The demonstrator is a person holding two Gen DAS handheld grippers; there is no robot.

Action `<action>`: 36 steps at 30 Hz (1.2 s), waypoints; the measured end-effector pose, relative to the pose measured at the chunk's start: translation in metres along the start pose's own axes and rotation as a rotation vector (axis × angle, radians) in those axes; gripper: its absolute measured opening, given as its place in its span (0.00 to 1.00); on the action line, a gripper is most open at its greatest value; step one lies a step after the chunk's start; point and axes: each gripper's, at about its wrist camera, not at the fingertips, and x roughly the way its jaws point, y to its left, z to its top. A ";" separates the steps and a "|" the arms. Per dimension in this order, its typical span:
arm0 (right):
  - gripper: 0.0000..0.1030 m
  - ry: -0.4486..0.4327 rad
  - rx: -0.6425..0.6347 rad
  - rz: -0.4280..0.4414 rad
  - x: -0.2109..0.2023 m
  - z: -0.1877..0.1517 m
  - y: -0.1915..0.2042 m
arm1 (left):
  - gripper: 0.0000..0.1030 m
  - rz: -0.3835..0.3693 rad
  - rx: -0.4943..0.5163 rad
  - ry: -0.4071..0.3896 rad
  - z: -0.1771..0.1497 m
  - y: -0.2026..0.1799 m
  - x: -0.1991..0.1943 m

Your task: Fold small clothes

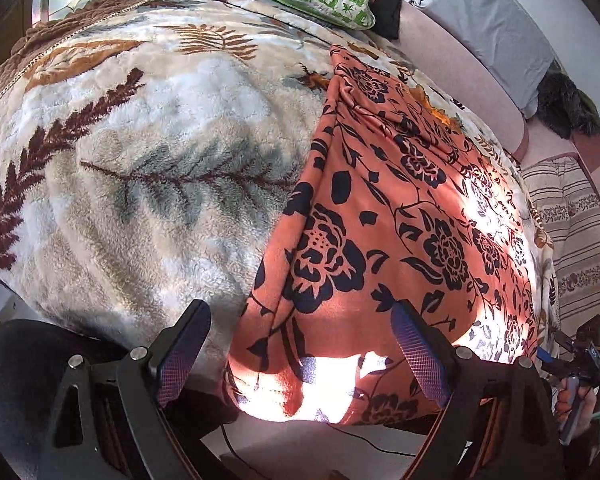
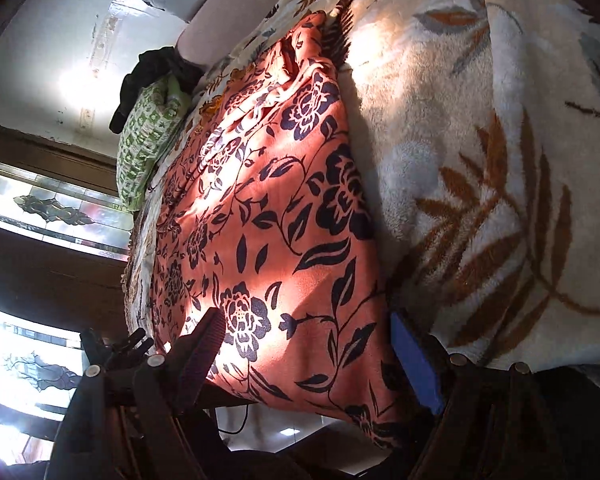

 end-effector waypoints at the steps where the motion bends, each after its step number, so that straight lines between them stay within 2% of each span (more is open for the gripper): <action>1: 0.83 0.002 -0.010 0.009 0.000 -0.001 0.002 | 0.89 -0.001 0.004 -0.007 -0.001 -0.001 -0.002; 4: 0.83 0.023 -0.015 0.006 0.007 -0.002 0.003 | 0.89 0.008 0.008 0.015 -0.004 -0.001 0.003; 7: 0.82 0.035 0.008 0.004 0.014 -0.006 -0.001 | 0.89 0.007 -0.035 0.036 -0.010 0.007 0.008; 10: 0.78 0.036 -0.007 0.011 0.012 -0.009 0.004 | 0.88 0.003 -0.065 0.052 -0.014 0.014 0.010; 13: 0.73 0.058 0.003 0.004 0.017 -0.009 -0.001 | 0.86 0.019 -0.031 0.066 -0.016 0.009 0.014; 15: 0.72 0.059 0.022 0.015 0.020 -0.009 -0.007 | 0.70 0.072 -0.005 0.072 -0.017 0.005 0.015; 17: 0.68 0.058 0.036 0.019 0.018 -0.009 -0.008 | 0.36 0.106 0.018 0.073 -0.018 0.005 0.013; 19: 0.58 0.060 0.012 0.021 0.015 -0.010 -0.003 | 0.22 0.078 0.002 0.075 -0.019 0.010 0.009; 20: 0.49 0.063 0.003 0.029 0.014 -0.011 -0.001 | 0.22 0.071 -0.004 0.074 -0.019 0.011 0.008; 22: 0.48 0.063 0.009 0.013 0.015 -0.011 -0.002 | 0.25 0.075 -0.008 0.081 -0.019 0.012 0.010; 24: 0.48 0.063 0.046 0.002 0.020 -0.011 -0.010 | 0.50 0.044 -0.003 0.097 -0.019 0.007 0.011; 25: 0.48 0.058 0.050 0.013 0.019 -0.011 -0.011 | 0.75 0.027 0.008 0.099 -0.020 0.004 0.011; 26: 0.47 0.054 0.041 0.014 0.018 -0.012 -0.009 | 0.81 0.042 0.024 0.096 -0.023 0.000 0.012; 27: 0.47 0.059 0.033 0.019 0.018 -0.013 -0.008 | 0.81 0.066 0.053 0.099 -0.025 -0.005 0.015; 28: 0.47 0.066 0.031 0.018 0.019 -0.014 -0.008 | 0.77 0.081 0.076 0.107 -0.027 -0.008 0.018; 29: 0.48 0.073 0.035 0.017 0.020 -0.013 -0.010 | 0.57 0.104 0.087 0.106 -0.027 -0.010 0.018; 30: 0.46 0.082 0.044 0.020 0.021 -0.013 -0.012 | 0.44 0.135 0.087 0.100 -0.027 -0.009 0.016; 31: 0.42 0.084 0.051 0.014 0.020 -0.013 -0.013 | 0.23 0.127 0.079 0.100 -0.024 -0.006 0.013; 32: 0.33 0.087 0.051 0.003 0.017 -0.013 -0.011 | 0.07 0.080 0.058 0.099 -0.021 -0.001 0.008; 33: 0.30 0.082 0.040 0.009 0.014 -0.014 -0.007 | 0.07 0.054 0.045 0.087 -0.020 0.002 0.003; 35: 0.30 0.060 0.019 0.012 0.006 -0.014 -0.002 | 0.10 0.078 0.048 0.069 -0.019 0.004 0.000; 36: 0.32 0.045 0.021 -0.033 0.006 -0.013 -0.004 | 0.14 0.093 0.033 0.082 -0.020 0.006 0.005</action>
